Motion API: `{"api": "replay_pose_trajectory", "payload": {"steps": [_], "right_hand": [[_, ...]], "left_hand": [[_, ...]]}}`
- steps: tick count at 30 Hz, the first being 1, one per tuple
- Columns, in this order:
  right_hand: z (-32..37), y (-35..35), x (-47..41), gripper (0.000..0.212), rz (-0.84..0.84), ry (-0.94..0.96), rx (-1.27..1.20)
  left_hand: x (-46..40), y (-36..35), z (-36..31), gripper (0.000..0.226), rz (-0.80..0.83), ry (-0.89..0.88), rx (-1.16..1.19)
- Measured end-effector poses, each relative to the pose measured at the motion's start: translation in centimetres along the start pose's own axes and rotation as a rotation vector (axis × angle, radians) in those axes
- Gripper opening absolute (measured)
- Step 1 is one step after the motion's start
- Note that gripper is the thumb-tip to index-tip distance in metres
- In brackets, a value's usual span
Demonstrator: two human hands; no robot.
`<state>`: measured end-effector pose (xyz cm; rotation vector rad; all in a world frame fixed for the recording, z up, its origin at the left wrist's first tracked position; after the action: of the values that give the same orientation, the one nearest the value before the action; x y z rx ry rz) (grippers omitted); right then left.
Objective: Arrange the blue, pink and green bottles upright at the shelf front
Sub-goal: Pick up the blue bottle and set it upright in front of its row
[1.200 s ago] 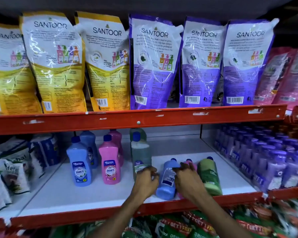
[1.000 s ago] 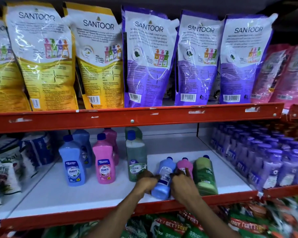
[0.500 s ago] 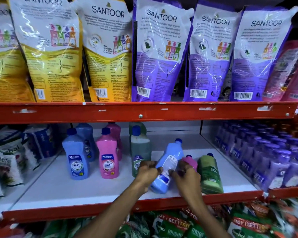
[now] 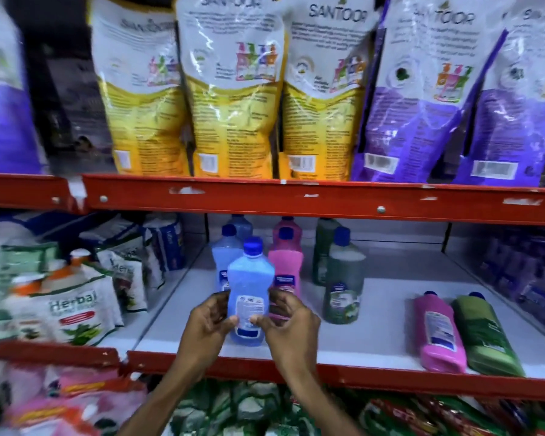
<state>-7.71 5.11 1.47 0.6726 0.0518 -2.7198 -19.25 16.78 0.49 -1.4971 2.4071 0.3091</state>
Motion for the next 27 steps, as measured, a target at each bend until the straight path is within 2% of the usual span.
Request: {"api": "replay_pose_trajectory", "payload": {"steps": [4, 9, 14, 17, 21, 23, 27], "right_hand": [[-0.5, -5.0, 0.2, 0.044, 0.026, 0.024, 0.071], [-1.7, -7.4, 0.1, 0.048, 0.034, -0.009, 0.063], [-2.2, -7.3, -0.1, 0.052, 0.003, 0.054, 0.129], [-2.4, -6.6, 0.1, 0.055, 0.116, -0.019, 0.073], [-2.8, -6.3, 0.4, 0.059, 0.371, -0.042, 0.027], [-2.7, -6.2, -0.2, 0.057, 0.378, -0.017, 0.043], [-3.2, -6.0, -1.7, 0.05, 0.37, 0.004, 0.097]], "left_hand": [[-2.3, 3.0, 2.4, 0.036, -0.06, -0.043, -0.114], [-3.6, 4.1, 3.9, 0.036, -0.081, -0.031, -0.182], [-3.2, 4.8, 4.8, 0.002, -0.068, -0.068, -0.184], [-3.6, 4.8, 5.3, 0.014, -0.046, -0.037, -0.154], [-4.3, 4.5, 5.6, 0.013, -0.025, -0.066, -0.16], [-4.1, 4.3, 5.5, 0.013, -0.058, -0.089, -0.153], [-3.7, 4.2, 5.4, 0.039, -0.139, -0.073, -0.128]]}}
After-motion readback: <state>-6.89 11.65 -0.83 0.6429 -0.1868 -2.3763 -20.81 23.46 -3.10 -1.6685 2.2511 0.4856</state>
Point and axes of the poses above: each hand's wrist, its own x-axis away from the middle knuckle, its own y-axis out of the back of the hand, z = x × y, the point moved 3 cm from there along -x, towards the middle knuckle, and after that the axes turned 14 degrees about -z, right-handed, at the moved point
